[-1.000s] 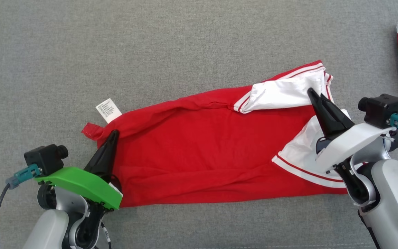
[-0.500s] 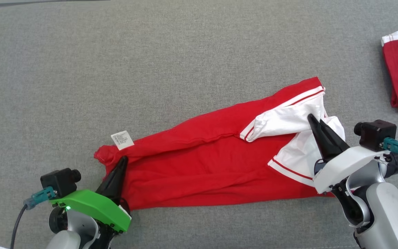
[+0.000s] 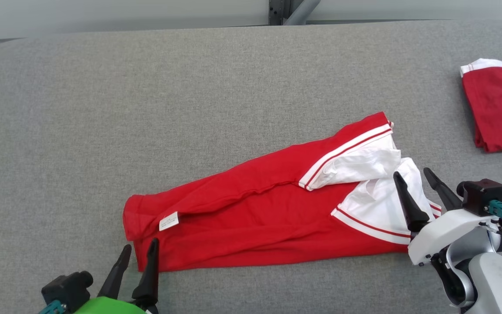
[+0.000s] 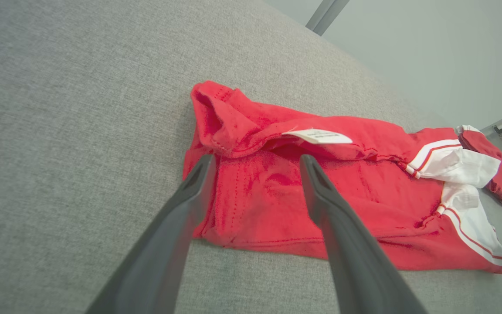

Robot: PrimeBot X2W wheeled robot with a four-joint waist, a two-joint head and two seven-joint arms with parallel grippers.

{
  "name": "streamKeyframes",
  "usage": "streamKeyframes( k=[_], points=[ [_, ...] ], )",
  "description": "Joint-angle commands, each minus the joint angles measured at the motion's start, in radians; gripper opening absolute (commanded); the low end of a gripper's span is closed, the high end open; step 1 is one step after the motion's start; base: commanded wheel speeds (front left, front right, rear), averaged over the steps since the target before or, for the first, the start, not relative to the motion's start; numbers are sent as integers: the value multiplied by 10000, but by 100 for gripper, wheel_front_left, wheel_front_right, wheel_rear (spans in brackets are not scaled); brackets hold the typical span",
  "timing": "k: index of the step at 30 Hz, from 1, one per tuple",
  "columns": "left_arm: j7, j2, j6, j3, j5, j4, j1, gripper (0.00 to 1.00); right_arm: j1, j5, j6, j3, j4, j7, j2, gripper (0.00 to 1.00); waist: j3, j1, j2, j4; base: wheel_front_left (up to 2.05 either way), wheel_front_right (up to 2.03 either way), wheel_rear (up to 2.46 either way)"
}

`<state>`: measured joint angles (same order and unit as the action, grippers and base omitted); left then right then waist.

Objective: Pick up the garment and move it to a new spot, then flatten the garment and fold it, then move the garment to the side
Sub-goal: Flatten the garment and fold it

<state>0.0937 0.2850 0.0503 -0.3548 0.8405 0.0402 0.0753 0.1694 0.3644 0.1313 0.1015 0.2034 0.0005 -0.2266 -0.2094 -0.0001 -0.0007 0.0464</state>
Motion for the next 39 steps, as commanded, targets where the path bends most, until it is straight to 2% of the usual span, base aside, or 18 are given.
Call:
streamKeyframes(
  k=[1,6,12,17,24,30,39],
  points=[
    [444,-44,150,166,-237,-160,283,100,-181,-75,-13,-160,-2,-126,33,100,318,1,7,-83,0,0,0],
    [1519,-64,614,661,-1215,-624,576,100,-36,-335,-13,-664,-23,-76,96,100,573,1,7,-87,0,0,0],
    [1723,-300,872,1138,-2422,-874,598,100,644,-731,-13,-928,326,535,235,100,496,1,7,-4,0,0,0],
    [1717,-831,500,1572,-3036,-860,433,100,1494,-1097,-13,-912,1216,1131,470,100,89,1,7,218,0,0,0],
    [1713,-1489,-53,2245,-3409,-481,247,100,1811,-1385,-13,-1011,2393,1118,602,100,-278,1,7,606,0,0,0],
    [1714,-1834,-436,2711,-3774,-350,216,100,1608,-1470,-13,-1087,2775,947,466,100,-359,1,7,635,0,0,0],
    [1715,-2147,-884,3179,-4160,-235,210,100,1402,-1465,-18,-1168,3199,1514,365,100,-411,1,7,559,0,0,0]
  ],
)
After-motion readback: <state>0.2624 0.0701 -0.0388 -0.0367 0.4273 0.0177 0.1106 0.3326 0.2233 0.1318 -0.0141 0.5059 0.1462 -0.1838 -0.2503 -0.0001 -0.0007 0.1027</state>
